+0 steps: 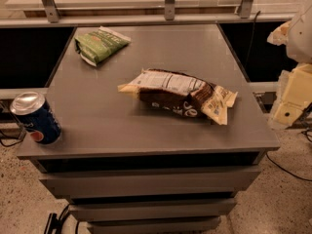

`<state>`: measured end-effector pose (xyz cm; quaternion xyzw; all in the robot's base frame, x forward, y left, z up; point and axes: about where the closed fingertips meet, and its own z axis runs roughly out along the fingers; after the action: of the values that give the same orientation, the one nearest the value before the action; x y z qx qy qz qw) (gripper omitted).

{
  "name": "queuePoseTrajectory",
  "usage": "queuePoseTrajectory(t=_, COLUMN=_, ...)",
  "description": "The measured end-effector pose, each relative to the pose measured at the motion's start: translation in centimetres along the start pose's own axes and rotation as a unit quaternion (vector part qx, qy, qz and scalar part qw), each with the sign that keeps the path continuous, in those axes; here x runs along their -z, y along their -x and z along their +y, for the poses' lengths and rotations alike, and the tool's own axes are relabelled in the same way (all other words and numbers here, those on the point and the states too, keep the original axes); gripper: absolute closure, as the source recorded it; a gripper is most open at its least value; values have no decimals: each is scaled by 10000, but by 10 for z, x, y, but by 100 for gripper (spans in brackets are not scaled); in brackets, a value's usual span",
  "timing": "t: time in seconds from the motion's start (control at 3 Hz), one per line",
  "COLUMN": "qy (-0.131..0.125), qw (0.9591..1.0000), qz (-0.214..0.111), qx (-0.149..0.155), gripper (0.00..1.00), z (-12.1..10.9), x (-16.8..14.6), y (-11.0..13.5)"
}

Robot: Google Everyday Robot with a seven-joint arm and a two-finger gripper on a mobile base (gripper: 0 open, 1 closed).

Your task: Move brown chip bag near pepsi can

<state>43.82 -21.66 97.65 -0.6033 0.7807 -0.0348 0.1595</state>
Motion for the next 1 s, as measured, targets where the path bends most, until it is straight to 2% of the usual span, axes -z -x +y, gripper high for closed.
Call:
queuePoseTrajectory(t=0.33, qy=-12, qw=10000, qz=-12, qx=-3, gripper=0, z=0, x=0, y=1)
queuePoseTrajectory(t=0.67, qy=-70, qw=9996, qz=-260, qx=-31, gripper=0, z=-1, x=-15, y=13)
queuePoseTrajectory(t=1.0, qy=-27, qw=9980, qz=-630, qx=55, gripper=0, z=5, x=-43, y=36)
